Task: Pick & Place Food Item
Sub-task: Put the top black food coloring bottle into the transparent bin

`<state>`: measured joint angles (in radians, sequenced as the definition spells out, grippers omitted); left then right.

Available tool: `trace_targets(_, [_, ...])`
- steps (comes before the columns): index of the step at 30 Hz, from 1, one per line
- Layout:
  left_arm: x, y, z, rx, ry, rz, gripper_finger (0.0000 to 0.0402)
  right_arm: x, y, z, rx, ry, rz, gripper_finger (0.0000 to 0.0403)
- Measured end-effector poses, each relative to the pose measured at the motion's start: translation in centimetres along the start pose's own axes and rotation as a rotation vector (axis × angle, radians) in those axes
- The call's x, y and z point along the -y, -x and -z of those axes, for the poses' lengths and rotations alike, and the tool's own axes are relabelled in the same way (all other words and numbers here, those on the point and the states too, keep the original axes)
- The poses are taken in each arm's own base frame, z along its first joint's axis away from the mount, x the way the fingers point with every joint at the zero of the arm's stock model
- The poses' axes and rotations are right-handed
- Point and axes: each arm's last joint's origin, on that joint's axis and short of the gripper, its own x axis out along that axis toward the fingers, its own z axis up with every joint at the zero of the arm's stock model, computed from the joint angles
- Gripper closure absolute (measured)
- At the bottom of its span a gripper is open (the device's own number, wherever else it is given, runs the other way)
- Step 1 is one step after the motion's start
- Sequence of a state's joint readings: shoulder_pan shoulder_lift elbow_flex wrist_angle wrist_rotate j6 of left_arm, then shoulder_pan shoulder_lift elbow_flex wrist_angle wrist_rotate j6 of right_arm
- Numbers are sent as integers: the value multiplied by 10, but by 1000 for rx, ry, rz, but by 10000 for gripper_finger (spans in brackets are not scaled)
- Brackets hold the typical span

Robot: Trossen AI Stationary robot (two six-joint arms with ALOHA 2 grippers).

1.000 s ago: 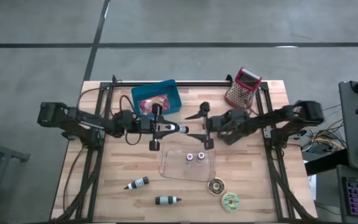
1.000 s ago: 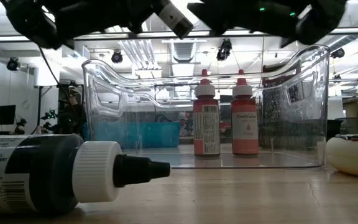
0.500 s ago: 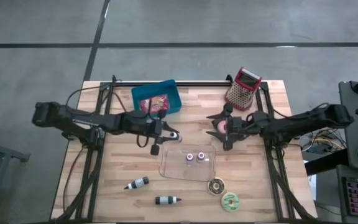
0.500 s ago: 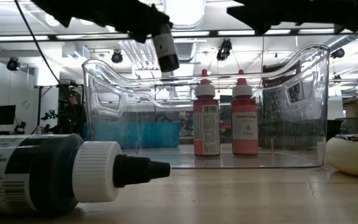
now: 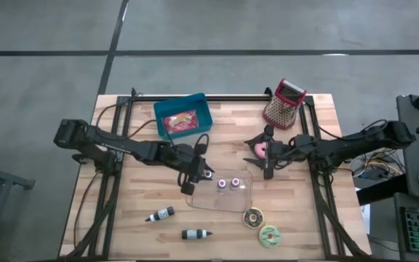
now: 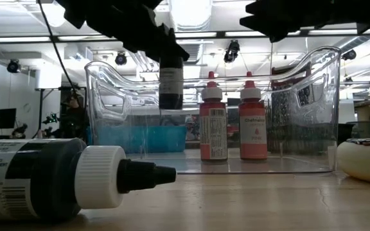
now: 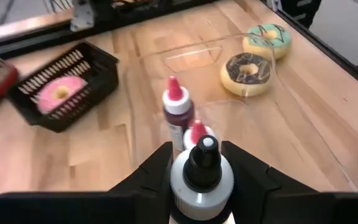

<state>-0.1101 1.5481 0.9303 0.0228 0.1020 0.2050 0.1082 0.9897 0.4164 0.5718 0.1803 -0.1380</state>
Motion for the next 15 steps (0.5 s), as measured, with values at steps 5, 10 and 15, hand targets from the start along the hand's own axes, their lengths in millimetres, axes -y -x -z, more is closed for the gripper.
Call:
trace_targets(5, [1, -10, 7, -41, 23, -10, 290, -1, 1, 0, -1, 0, 1, 129])
trace_targets(10, [3, -19, 11, -45, 59, -7, 290, -1, 1, 1, -17, 7, 5, 133])
trace_targets(15, [3, -29, 12, -7, 108, -12, 290, -1, 1, 2, -22, 4, 6, 133])
